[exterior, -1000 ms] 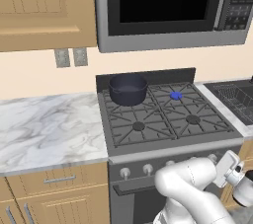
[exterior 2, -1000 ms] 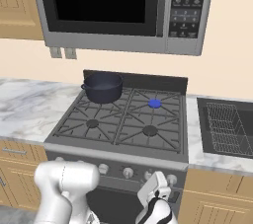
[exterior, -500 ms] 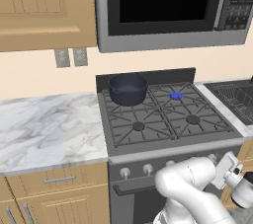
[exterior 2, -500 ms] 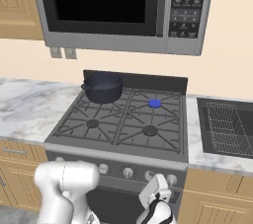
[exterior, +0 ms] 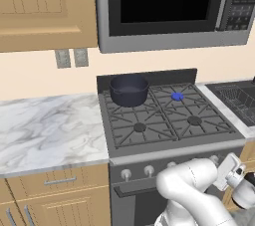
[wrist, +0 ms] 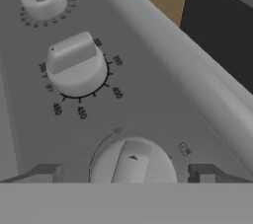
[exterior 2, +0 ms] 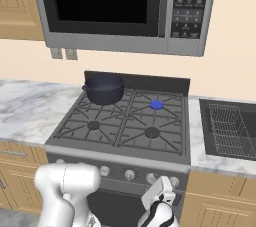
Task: Turn off the rear right burner of the stove.
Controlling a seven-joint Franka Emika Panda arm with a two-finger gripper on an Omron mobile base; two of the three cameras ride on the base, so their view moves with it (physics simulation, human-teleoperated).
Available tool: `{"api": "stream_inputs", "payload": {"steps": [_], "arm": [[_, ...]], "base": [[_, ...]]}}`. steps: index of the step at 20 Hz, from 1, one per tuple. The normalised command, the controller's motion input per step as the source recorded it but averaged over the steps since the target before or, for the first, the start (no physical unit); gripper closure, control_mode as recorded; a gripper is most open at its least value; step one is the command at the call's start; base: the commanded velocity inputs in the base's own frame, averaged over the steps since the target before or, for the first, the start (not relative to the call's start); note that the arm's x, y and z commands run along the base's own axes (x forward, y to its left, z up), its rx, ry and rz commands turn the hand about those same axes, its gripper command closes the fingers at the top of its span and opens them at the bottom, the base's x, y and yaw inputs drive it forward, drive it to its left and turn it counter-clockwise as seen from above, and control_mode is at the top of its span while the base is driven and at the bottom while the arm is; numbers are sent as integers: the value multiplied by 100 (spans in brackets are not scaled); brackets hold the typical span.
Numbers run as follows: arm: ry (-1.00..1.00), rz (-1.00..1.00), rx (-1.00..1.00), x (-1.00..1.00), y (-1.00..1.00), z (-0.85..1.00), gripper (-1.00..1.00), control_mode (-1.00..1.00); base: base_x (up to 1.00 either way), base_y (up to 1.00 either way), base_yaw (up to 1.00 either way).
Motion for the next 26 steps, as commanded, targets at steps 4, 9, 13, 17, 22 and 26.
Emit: {"api": "stream_inputs", "payload": {"steps": [4, 9, 13, 17, 22, 26], "arm": [[3, -6, 0, 6, -1, -3, -100, -100], [0, -5, 0, 0, 0, 0, -100, -100], [0, -3, 0, 0, 0, 0, -100, -100], [0, -2, 0, 0, 0, 0, 100, -100], [0, 0, 1, 0, 0, 0, 100, -100], [0, 0, 2, 0, 0, 0, 100, -100]], "base": [[0, 0, 0], [0, 0, 0], [0, 0, 0], [0, 0, 0], [0, 0, 0], [0, 0, 0]]}}
